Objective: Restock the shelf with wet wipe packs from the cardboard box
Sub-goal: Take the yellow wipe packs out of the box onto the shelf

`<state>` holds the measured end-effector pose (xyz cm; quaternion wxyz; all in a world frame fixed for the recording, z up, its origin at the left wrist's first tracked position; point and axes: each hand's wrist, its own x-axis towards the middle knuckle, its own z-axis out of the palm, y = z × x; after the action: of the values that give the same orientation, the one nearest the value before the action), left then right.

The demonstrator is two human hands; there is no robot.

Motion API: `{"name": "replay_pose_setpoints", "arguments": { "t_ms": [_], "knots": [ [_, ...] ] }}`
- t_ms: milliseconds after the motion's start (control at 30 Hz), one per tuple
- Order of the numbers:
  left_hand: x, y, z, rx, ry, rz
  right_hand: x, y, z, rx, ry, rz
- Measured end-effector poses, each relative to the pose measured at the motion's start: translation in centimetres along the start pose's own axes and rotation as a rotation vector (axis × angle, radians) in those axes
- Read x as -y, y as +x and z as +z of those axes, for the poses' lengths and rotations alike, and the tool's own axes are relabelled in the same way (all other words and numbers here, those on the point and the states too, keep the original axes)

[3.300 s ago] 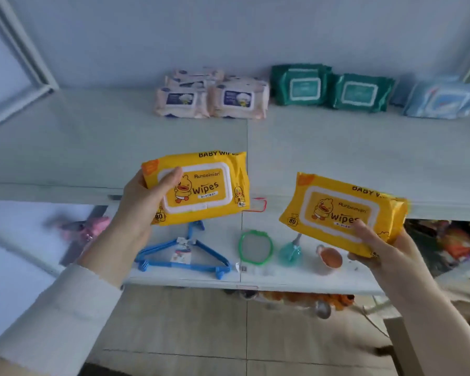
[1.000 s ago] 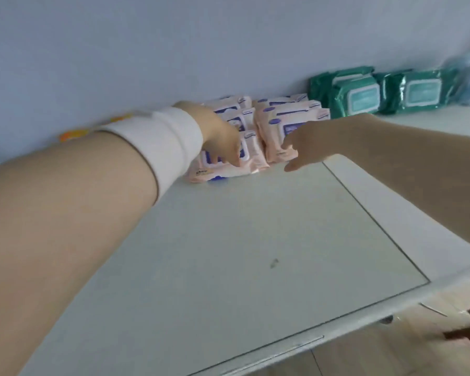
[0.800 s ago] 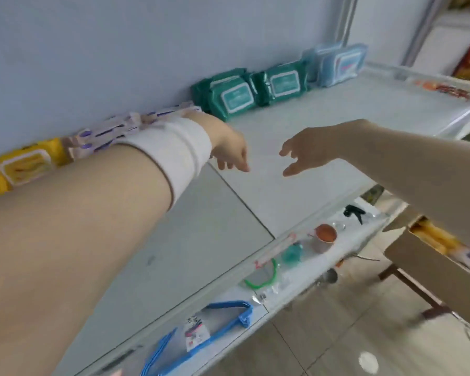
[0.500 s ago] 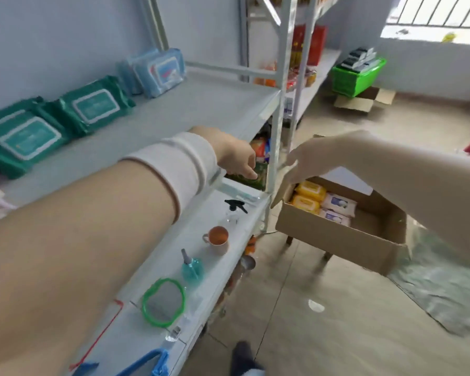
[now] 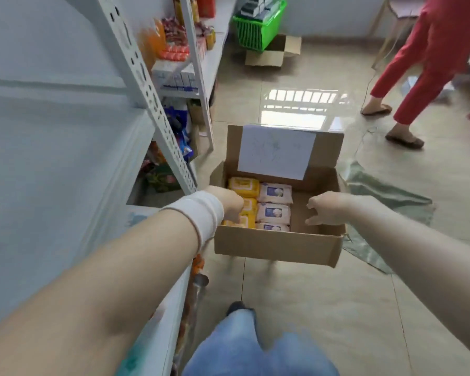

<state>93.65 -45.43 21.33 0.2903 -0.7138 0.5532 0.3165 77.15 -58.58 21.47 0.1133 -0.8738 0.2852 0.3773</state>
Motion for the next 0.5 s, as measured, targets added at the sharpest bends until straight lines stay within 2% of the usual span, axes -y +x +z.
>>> {"name": "replay_pose_setpoints", "arguments": {
  "t_ms": [133, 233, 433, 500],
  "knots": [
    [1.0, 8.1, 1.5, 0.074, -0.045, 0.072, -1.1, 6.2, 4.7, 0.046, 0.091, -0.015],
    [1.5, 13.8, 3.8, 0.09, -0.177, 0.08, -1.5, 11.0, 7.6, 0.085, 0.142, -0.03],
    [3.6, 21.6, 7.3, 0.203, -0.352, -0.078, -0.9, 19.7, 9.3, 0.266, 0.382, -0.041],
    [4.6, 24.2, 7.2, 0.183, -0.431, -0.125, -0.6, 22.4, 9.4, 0.306, 0.461, -0.043]
  ]
}}
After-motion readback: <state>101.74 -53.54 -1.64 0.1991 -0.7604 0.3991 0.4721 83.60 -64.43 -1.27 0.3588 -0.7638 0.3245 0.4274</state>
